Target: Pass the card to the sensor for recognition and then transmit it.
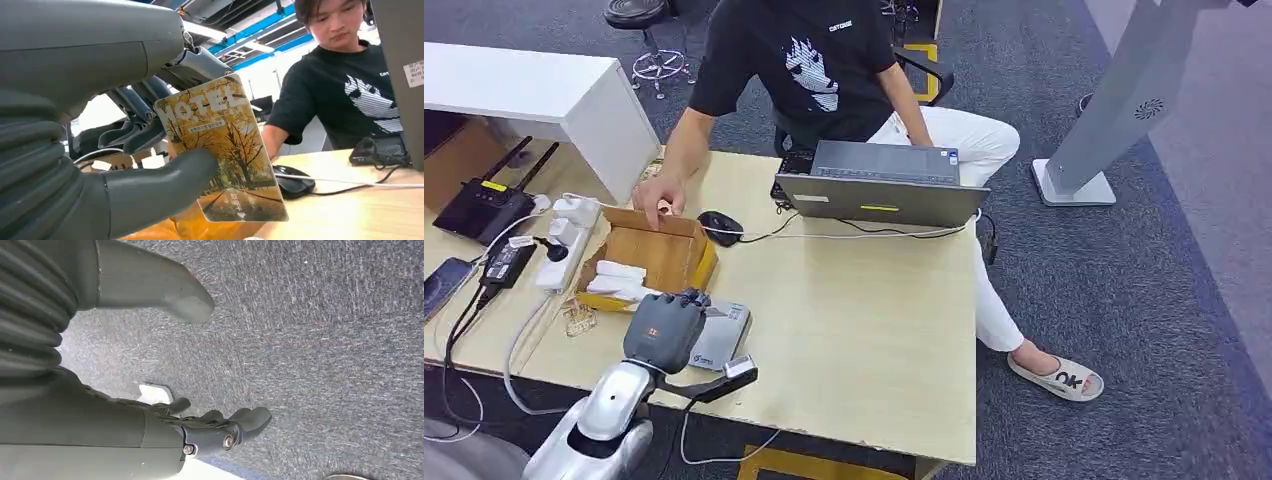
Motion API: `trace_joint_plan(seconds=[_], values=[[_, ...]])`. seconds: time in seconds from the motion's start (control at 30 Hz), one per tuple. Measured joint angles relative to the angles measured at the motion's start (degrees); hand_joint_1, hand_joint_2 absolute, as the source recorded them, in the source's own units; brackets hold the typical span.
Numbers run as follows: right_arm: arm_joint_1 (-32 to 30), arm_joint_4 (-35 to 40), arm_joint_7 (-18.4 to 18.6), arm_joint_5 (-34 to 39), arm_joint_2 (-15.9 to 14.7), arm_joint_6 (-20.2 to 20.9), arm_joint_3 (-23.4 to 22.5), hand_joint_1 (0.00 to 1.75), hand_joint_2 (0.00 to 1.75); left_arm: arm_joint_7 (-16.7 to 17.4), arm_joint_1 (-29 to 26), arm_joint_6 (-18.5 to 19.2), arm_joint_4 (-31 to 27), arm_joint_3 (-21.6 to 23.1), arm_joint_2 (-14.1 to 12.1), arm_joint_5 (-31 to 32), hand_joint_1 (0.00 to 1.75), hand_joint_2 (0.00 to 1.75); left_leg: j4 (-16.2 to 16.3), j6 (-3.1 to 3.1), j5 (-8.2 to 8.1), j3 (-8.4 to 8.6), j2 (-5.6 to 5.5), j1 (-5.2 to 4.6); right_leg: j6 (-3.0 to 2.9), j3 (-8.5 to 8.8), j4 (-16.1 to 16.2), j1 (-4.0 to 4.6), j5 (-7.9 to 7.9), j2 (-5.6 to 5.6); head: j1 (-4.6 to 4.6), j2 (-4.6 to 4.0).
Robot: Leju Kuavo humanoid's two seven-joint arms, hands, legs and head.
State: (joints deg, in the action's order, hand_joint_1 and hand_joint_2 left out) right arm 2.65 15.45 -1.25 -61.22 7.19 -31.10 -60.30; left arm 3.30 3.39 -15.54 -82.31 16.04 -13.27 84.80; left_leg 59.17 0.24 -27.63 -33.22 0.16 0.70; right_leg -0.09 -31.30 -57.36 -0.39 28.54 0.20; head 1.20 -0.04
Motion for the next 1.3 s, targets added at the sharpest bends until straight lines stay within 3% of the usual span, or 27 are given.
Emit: trace_joint_plan(seconds=[0.43, 1.03, 1.17, 1.3], values=[[-0.03, -0.02, -0.22, -1.29, 0.17, 0.04, -0.20, 0.00, 1.75, 2.56, -2.35, 2.43, 2.88, 0.09, -1.49, 0.20, 1.75, 1.75, 0.00, 0.00, 0.00, -0.01, -0.01, 0.00, 0.00, 0.01, 0.00, 0.00, 0.01, -0.02, 0.00, -0.02], [-0.04, -0.04, 0.15, -4.13, 0.20, 0.07, -0.31, 0.00, 1.75, 2.01, -0.93, -2.43, 6.75, -0.35, -0.15, -0.50, 1.75, 1.75, 0.00, 0.00, 0.06, 0.05, -0.04, 0.00, -0.01, 0.06, 0.00, 0.00, -0.01, -0.04, 0.02, -0.02], [-0.06, -0.04, -0.20, -4.77, 0.20, 0.04, -0.50, 0.00, 1.75, 1.57, -0.24, -2.99, 4.61, -1.25, -0.22, -2.87, 1.75, 1.75, 0.00, 0.01, 0.08, 0.00, -0.04, 0.01, -0.03, 0.01, 0.00, 0.00, -0.03, -0.04, 0.00, 0.00], [-0.05, -0.04, -0.53, -5.77, 0.20, -0.09, -0.81, 0.00, 1.75, 0.61, 3.14, -0.79, -1.00, -3.08, -0.96, -6.07, 1.75, 1.75, 0.01, 0.05, 0.12, -0.01, -0.10, 0.01, -0.02, 0.01, 0.00, 0.01, -0.04, -0.10, 0.00, 0.00]])
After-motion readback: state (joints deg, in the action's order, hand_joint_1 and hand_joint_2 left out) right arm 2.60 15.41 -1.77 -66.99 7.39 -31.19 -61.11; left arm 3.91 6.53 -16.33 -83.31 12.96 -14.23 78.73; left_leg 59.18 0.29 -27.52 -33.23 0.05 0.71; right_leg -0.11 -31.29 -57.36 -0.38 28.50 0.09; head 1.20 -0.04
